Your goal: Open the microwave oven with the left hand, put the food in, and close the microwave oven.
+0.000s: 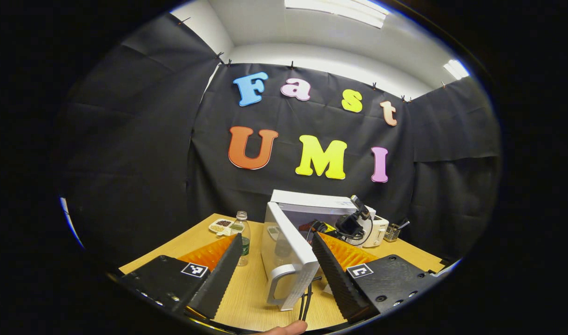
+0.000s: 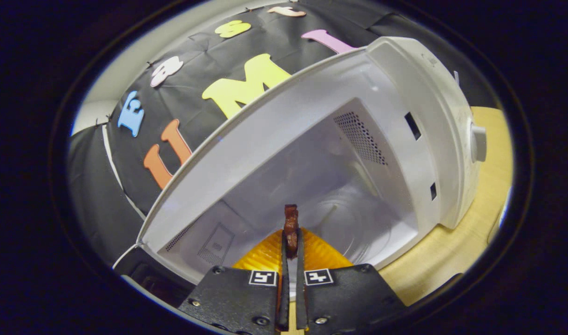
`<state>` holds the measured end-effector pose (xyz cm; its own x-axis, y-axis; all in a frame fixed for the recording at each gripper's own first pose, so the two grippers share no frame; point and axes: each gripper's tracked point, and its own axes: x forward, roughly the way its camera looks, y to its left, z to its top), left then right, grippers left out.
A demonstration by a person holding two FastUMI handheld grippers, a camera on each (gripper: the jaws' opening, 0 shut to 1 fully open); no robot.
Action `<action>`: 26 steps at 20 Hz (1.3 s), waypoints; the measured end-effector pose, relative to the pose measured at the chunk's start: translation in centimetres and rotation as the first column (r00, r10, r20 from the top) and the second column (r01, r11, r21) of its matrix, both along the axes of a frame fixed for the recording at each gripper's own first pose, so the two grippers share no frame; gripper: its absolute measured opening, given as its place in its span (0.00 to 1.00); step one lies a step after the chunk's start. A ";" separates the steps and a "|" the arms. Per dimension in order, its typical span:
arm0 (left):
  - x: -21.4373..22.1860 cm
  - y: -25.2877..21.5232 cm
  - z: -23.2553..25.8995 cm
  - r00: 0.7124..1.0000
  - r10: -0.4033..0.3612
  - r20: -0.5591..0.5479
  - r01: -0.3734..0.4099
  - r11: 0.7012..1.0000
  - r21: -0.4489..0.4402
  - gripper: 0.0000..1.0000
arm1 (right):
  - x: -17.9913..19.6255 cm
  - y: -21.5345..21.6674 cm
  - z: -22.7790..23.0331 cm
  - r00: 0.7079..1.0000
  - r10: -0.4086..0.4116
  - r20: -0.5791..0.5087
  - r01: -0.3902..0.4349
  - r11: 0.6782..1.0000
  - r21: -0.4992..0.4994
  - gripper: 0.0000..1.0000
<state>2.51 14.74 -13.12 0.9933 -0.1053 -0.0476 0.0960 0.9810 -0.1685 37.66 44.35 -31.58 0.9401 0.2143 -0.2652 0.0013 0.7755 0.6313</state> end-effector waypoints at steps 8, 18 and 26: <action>0.1 -0.6 -1.9 0.998 -0.037 -0.045 0.036 0.999 -0.029 0.92 | -0.4 -1.9 2.0 0.991 -0.079 0.112 0.094 0.986 -0.135 0.73; -1.0 2.5 -1.6 0.998 0.050 -0.030 -0.049 0.998 0.025 0.92 | -8.6 -2.9 4.1 0.991 0.087 0.103 -0.053 0.952 -0.302 0.86; -1.7 5.2 -3.2 0.989 0.143 -0.040 -0.137 0.983 0.122 0.92 | -18.8 -8.4 9.3 0.964 0.240 0.117 -0.166 0.884 -0.438 0.99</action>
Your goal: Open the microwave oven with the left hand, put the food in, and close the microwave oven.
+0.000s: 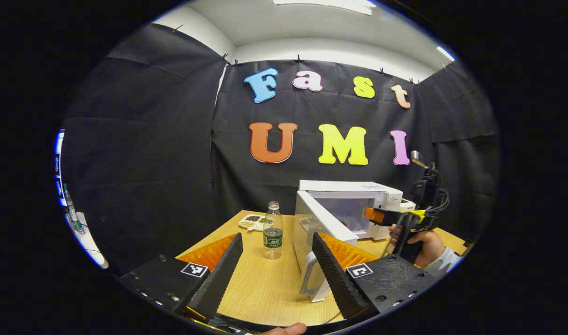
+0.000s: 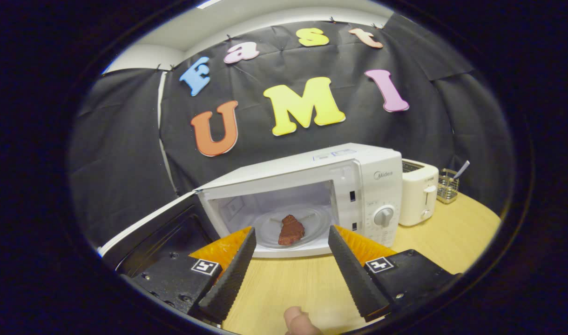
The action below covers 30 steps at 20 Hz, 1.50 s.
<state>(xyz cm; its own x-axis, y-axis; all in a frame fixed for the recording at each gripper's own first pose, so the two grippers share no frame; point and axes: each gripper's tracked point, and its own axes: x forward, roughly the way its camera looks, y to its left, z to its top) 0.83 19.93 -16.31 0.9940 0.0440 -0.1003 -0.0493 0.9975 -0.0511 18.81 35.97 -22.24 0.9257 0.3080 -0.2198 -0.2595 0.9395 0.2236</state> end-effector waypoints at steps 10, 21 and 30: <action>-0.6 1.6 -3.0 0.997 0.074 -0.034 -0.074 0.997 0.002 0.88 | -14.3 -12.2 11.1 0.967 -0.018 0.254 0.053 0.990 -0.132 0.99; 3.3 2.2 -7.4 0.994 0.084 -0.073 -0.080 0.995 0.062 0.32 | -24.2 -23.6 16.1 0.940 -0.111 0.322 0.156 0.981 -0.117 0.99; 6.6 -1.6 -10.1 0.990 -0.024 -0.140 0.021 1.000 -0.023 0.00 | -25.0 -26.8 16.9 0.935 -0.132 0.330 0.177 0.978 -0.108 0.99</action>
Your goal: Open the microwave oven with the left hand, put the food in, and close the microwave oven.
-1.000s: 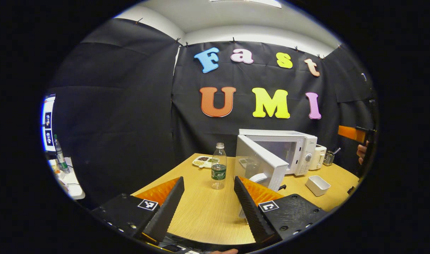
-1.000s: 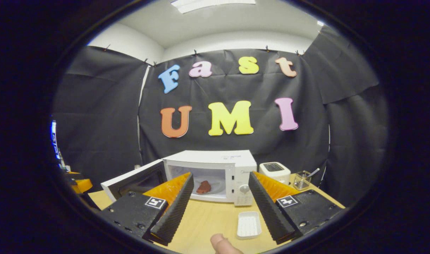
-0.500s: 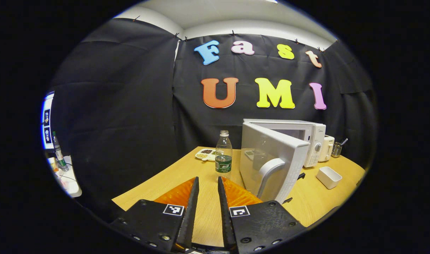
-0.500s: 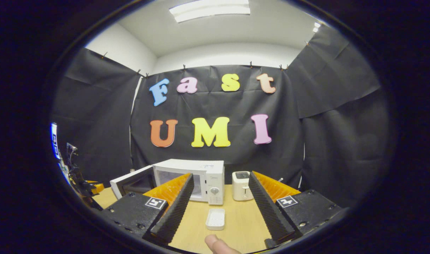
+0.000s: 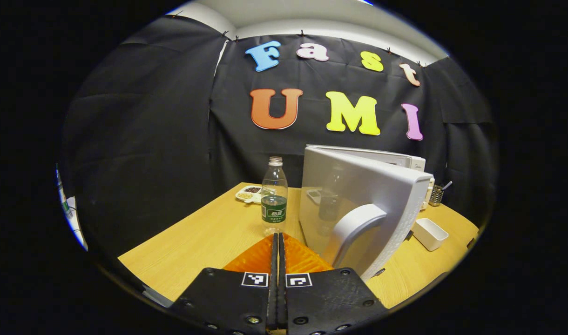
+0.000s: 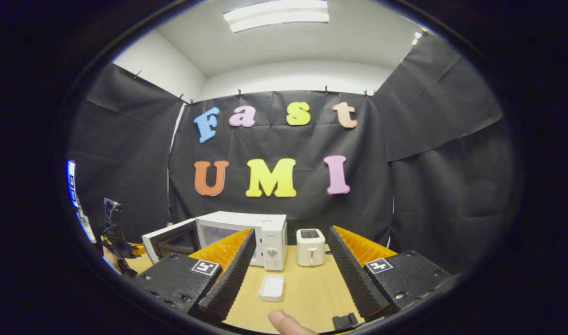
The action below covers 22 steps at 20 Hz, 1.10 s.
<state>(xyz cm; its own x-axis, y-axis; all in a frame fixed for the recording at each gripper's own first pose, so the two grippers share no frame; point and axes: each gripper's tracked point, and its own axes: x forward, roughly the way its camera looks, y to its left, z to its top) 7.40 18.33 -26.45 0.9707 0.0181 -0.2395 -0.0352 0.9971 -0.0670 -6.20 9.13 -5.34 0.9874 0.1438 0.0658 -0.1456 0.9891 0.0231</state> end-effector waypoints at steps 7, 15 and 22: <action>0.7 -4.2 0.2 0.996 -0.086 0.026 0.086 0.996 -0.001 0.00 | 0.2 -2.9 -0.5 0.998 -0.044 -0.040 0.045 0.998 0.036 0.99; 2.9 -10.9 -1.0 0.984 -0.172 0.033 0.174 0.983 -0.050 0.00 | 1.7 -5.5 -1.1 0.992 -0.104 -0.068 0.108 0.993 0.049 0.99; 6.6 -15.3 -1.1 0.966 -0.252 0.055 0.255 0.966 -0.050 0.00 | 7.2 -1.8 2.1 0.998 -0.041 -0.054 0.041 0.999 -0.006 0.99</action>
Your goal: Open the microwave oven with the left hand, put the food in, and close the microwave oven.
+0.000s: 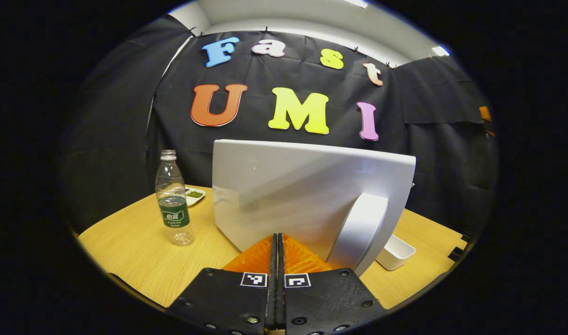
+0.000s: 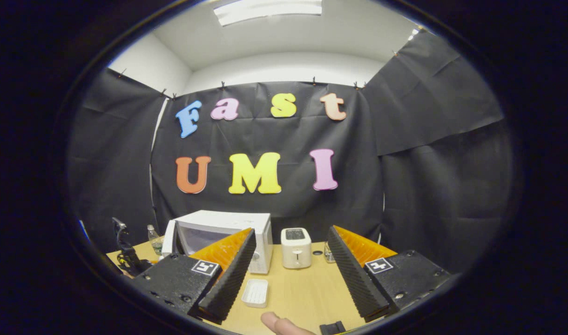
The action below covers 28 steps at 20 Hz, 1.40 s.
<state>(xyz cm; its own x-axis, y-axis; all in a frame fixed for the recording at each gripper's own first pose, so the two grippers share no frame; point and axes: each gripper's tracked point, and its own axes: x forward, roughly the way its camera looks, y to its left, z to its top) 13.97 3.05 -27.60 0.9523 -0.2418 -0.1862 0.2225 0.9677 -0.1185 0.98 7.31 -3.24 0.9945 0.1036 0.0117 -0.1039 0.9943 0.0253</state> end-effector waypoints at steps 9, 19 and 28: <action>4.9 -3.3 0.9 0.997 -0.064 0.034 0.065 0.998 -0.018 0.00 | 5.0 6.6 -0.2 0.998 0.063 -0.016 -0.064 0.998 -0.028 0.99; 8.7 -4.3 0.3 1.000 -0.017 0.007 0.017 0.999 -0.033 0.00 | 4.6 4.7 1.6 0.998 0.008 0.061 -0.008 1.000 0.007 0.99; 12.5 -9.1 1.7 1.000 -0.027 -0.009 0.027 0.998 -0.052 0.00 | 5.4 2.3 1.3 0.998 0.025 0.062 -0.025 1.000 -0.006 0.99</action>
